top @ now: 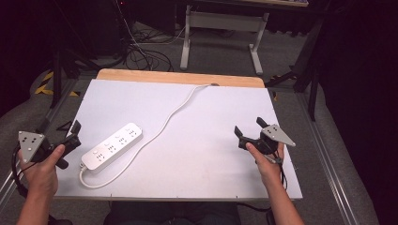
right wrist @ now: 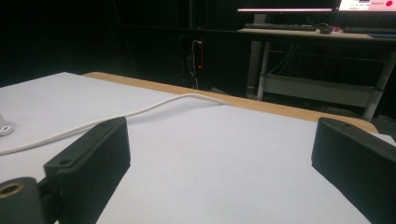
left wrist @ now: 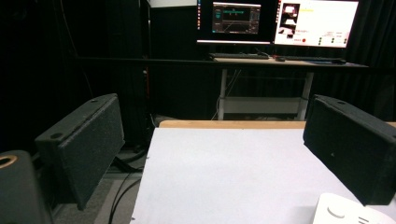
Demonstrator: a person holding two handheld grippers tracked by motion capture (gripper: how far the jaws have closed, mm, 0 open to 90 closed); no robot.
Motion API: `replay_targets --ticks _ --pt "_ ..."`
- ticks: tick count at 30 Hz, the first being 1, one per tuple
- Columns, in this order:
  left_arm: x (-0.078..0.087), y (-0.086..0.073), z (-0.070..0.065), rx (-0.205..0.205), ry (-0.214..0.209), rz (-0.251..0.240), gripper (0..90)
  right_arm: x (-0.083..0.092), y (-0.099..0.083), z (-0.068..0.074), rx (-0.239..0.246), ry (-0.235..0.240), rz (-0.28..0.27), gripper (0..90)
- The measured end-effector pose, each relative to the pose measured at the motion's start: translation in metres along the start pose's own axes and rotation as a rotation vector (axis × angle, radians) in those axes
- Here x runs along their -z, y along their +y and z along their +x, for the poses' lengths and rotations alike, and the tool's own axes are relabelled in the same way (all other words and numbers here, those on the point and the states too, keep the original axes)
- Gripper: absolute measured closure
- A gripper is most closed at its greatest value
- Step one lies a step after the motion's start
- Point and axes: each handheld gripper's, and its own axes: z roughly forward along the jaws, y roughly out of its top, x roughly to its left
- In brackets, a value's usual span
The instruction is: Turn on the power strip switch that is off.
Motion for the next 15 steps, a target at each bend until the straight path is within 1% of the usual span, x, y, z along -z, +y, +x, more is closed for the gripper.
replay_targets --ticks 5,6,10,12,14,15 --pt "-0.0008 0.0002 -0.0008 0.009 0.008 -0.003 5.4 0.0002 0.0003 -0.0003 0.002 -0.001 -0.003 5.0" --pt "-0.0006 0.0005 0.0000 0.003 0.010 -0.001 5.5 0.0001 0.0003 -0.0004 0.002 -0.001 -0.003 5.0" --pt "-0.0008 0.0009 0.0002 0.007 0.015 -0.003 6.2 0.0003 0.0003 -0.0006 0.000 -0.002 -0.005 5.2" --pt "-0.0013 0.0011 -0.0005 0.013 0.019 -0.008 6.7 0.0005 0.0004 -0.0006 0.000 -0.004 -0.005 5.2" --pt "-0.0014 0.0013 -0.0008 0.010 0.022 -0.006 7.5 0.0005 0.0004 -0.0008 0.000 -0.004 -0.004 5.2" --pt "-0.0014 0.0014 -0.0009 0.002 0.025 -0.002 8.5 0.0005 0.0004 -0.0008 -0.001 -0.004 -0.004 5.3"
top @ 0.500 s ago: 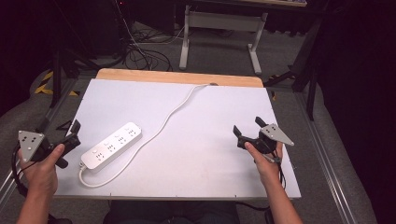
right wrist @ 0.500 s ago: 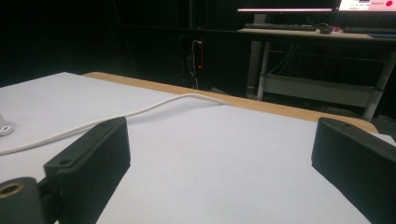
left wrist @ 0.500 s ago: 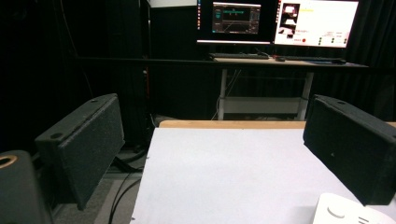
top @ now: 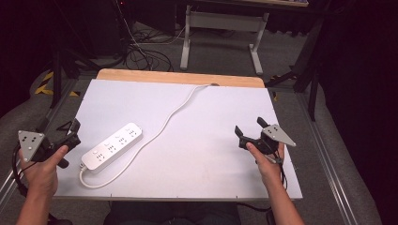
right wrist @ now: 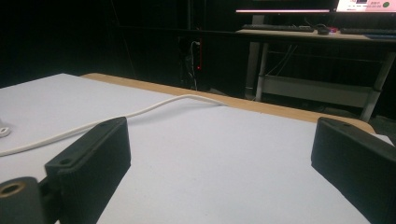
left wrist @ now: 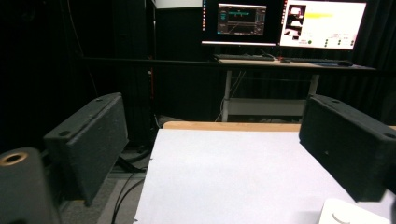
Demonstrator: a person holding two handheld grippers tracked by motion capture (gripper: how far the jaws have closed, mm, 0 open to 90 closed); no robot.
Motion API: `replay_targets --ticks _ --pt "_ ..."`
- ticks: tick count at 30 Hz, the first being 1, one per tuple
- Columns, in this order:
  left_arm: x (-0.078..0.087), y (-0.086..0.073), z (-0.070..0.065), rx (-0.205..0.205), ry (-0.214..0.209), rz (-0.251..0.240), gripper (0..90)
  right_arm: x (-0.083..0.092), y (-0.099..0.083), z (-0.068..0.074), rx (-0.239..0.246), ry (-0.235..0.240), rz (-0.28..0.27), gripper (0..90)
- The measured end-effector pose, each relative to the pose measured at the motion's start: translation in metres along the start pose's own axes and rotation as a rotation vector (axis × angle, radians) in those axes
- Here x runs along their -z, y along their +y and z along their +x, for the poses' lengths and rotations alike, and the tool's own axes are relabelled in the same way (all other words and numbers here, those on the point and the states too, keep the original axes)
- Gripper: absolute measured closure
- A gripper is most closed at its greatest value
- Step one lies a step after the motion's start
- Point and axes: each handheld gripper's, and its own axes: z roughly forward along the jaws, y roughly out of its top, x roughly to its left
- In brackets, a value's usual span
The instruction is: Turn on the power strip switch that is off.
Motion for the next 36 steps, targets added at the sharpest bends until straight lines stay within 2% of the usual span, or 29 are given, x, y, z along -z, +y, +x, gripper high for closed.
replay_targets --ticks 5,9,13,17,28,31,36 --pt "0.0002 0.0006 -0.0001 0.011 0.000 0.017 21.2 0.0000 0.0000 0.0002 -0.002 -0.001 0.001 5.4" --pt "0.0002 -0.0005 -0.0002 -0.001 -0.008 0.027 31.5 -0.0001 0.0000 0.0000 0.002 -0.005 0.000 5.6" --pt "0.0008 -0.0008 -0.0008 -0.005 -0.003 0.021 43.6 0.0003 0.0004 0.0000 -0.001 0.002 0.002 6.9" --pt "0.0009 -0.0011 -0.0001 -0.012 0.003 0.029 52.1 0.0005 0.0007 0.0001 -0.002 0.007 0.004 7.3" --pt "0.0027 0.0017 0.0033 0.003 -0.044 0.047 81.1 -0.0002 0.0002 0.0008 -0.001 0.014 0.011 7.1" --pt "0.0028 0.0018 0.0046 0.009 -0.059 0.055 86.5 -0.0001 0.0002 0.0007 -0.002 0.015 0.012 7.1" --pt "0.0034 0.0031 0.0040 0.007 -0.076 0.067 89.7 0.0000 0.0002 0.0004 -0.003 0.017 0.011 7.1"
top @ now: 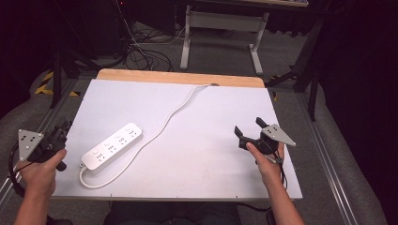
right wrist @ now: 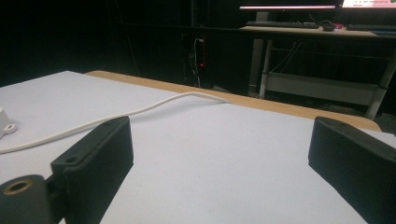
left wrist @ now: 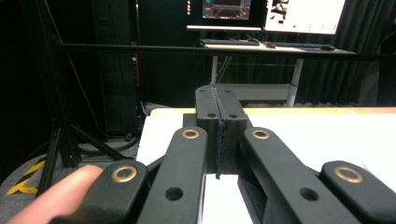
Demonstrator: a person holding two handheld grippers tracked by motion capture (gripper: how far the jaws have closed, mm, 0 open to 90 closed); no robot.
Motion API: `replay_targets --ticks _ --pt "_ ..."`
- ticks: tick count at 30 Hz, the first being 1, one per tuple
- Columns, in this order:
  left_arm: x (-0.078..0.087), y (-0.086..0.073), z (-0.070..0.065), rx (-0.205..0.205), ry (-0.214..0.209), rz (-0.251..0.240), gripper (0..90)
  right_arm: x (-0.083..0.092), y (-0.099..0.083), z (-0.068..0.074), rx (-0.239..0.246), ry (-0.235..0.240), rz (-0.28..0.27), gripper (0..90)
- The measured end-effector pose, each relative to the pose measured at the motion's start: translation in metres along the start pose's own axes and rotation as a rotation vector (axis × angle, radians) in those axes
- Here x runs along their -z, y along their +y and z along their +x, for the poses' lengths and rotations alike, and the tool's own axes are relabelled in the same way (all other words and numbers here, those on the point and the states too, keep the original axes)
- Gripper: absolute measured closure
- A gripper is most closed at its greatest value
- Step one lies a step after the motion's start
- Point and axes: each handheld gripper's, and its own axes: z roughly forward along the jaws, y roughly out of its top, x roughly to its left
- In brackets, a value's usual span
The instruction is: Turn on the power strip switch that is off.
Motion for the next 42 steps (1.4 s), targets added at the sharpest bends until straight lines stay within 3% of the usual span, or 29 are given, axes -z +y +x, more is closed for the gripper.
replay_targets --ticks 17,27,37,42 --pt "-0.002 0.004 -0.006 -0.019 -0.039 0.046 89.7 0.000 0.000 0.000 -0.006 0.002 0.008 7.4" --pt "-0.008 0.009 -0.017 -0.076 -0.079 0.089 89.7 0.000 0.000 -0.002 -0.011 0.000 0.011 7.4" --pt "-0.013 0.013 -0.027 -0.095 -0.134 0.130 89.8 0.001 0.000 -0.003 -0.022 -0.006 0.011 7.5" --pt "-0.017 0.014 -0.035 -0.126 -0.159 0.150 89.8 0.001 -0.001 -0.003 -0.022 -0.010 0.017 7.7"
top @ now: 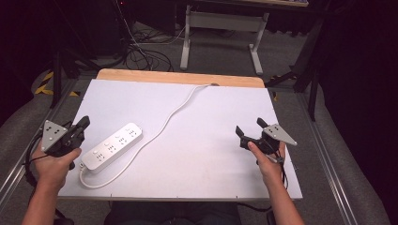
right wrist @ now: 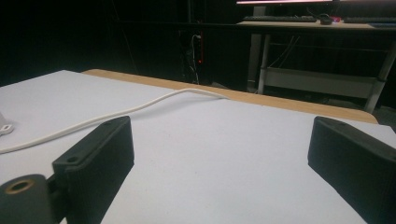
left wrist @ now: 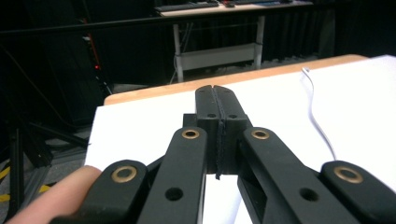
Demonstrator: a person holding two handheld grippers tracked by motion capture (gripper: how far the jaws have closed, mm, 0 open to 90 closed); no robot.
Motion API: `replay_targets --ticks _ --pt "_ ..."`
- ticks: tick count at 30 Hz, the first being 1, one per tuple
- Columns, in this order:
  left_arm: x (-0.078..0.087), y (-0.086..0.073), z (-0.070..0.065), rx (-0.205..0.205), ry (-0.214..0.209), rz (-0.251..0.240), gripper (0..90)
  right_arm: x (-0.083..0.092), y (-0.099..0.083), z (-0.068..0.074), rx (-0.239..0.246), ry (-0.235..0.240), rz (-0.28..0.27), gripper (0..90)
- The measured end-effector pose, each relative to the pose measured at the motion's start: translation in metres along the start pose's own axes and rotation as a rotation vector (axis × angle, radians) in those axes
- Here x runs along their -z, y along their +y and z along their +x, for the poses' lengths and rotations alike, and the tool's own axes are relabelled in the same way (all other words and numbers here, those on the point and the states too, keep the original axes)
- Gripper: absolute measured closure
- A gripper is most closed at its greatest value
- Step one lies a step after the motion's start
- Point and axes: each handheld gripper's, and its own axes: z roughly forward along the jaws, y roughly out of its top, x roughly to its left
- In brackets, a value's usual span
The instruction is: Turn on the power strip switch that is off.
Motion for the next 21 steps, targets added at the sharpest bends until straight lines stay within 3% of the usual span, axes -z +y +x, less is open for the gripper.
replay_targets --ticks 4,12,21 --pt "-0.003 0.001 -0.005 -0.037 -0.021 0.031 89.8 -0.001 0.000 0.001 0.008 0.003 0.003 7.9" --pt "-0.008 0.000 -0.009 -0.055 -0.061 0.087 89.8 0.001 0.000 0.000 0.004 -0.001 0.006 7.9" --pt "-0.021 -0.002 -0.021 -0.111 -0.091 0.175 89.8 0.000 -0.001 0.001 0.009 0.000 0.010 8.7"
